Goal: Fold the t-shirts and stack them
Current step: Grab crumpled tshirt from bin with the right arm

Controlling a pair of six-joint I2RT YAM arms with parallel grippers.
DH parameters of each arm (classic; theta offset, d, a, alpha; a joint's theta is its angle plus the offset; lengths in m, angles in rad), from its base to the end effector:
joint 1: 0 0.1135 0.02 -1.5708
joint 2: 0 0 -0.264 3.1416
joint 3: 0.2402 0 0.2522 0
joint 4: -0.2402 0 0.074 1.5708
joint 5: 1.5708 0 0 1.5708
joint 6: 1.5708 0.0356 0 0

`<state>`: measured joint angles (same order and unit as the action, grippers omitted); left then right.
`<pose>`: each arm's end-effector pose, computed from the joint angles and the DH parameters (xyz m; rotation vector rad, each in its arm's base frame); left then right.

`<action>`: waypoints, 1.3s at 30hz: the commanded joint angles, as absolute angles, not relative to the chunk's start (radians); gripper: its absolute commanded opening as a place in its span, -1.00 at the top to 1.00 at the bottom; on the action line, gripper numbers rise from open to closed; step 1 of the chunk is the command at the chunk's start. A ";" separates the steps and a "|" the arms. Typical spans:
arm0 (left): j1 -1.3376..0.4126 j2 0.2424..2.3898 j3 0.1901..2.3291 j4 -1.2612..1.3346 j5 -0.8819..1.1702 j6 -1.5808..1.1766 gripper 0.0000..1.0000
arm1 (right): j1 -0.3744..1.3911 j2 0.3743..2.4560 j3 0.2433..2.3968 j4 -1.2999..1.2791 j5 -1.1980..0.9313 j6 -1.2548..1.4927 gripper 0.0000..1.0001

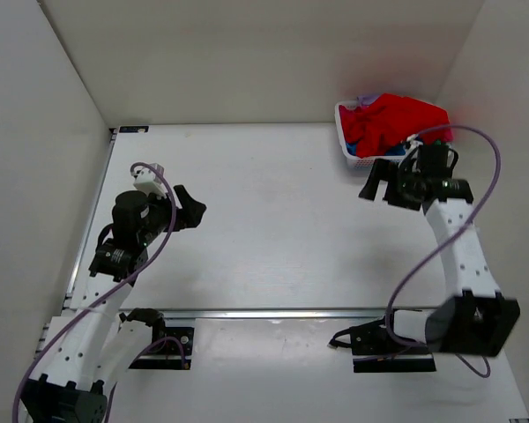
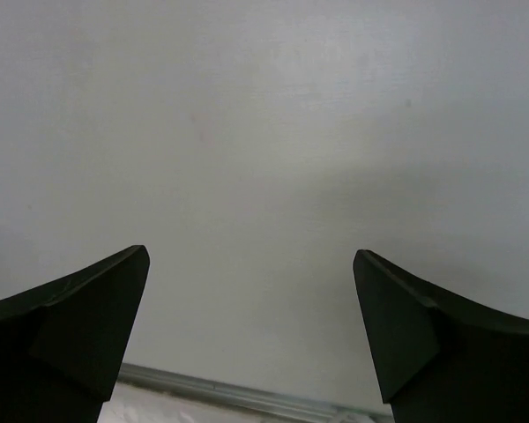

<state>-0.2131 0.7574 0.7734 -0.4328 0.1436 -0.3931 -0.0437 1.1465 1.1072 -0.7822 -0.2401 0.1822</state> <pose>0.1671 -0.0414 0.3146 -0.0874 2.0208 -0.5312 0.2325 -0.0017 0.3249 0.1566 2.3854 0.3523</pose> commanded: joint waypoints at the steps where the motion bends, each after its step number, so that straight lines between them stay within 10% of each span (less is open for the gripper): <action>1: -0.236 0.795 0.807 -0.426 0.161 -0.383 -0.87 | -0.135 1.340 1.305 -0.850 -0.480 0.099 -0.98; 13: -0.229 0.779 0.706 -0.367 0.212 -0.377 -0.88 | -0.123 1.307 1.276 -0.669 -0.425 0.129 -0.98; 15: -0.244 0.785 0.700 -0.357 0.187 -0.388 -0.87 | -0.124 1.308 1.302 -0.615 -0.397 0.101 -0.34; 16: -0.253 0.802 0.707 -0.362 0.177 -0.385 -0.87 | -0.138 1.310 1.314 -0.570 -0.393 0.109 0.98; 17: -0.255 0.819 0.716 -0.361 0.173 -0.384 -0.86 | -0.156 1.313 1.307 -0.502 -0.437 0.127 1.00; 21: -0.250 0.851 0.724 -0.350 0.198 -0.376 -0.85 | -0.215 1.379 1.318 -0.318 -0.599 0.227 0.88; 24: -0.247 0.842 0.693 -0.301 0.201 -0.382 -0.85 | -0.244 1.420 1.231 -0.023 -0.768 0.384 -0.06; 26: -0.238 0.839 0.687 -0.285 0.199 -0.382 -0.85 | -0.247 1.466 1.215 0.111 -0.801 0.487 -0.14; 30: -0.233 0.905 0.727 -0.294 0.184 -0.336 -0.85 | -0.070 1.617 1.443 -0.176 -0.296 0.199 -0.65; 39: -0.235 0.977 0.767 -0.271 0.132 -0.276 -0.85 | -0.031 1.962 1.703 -0.265 0.046 0.183 -0.39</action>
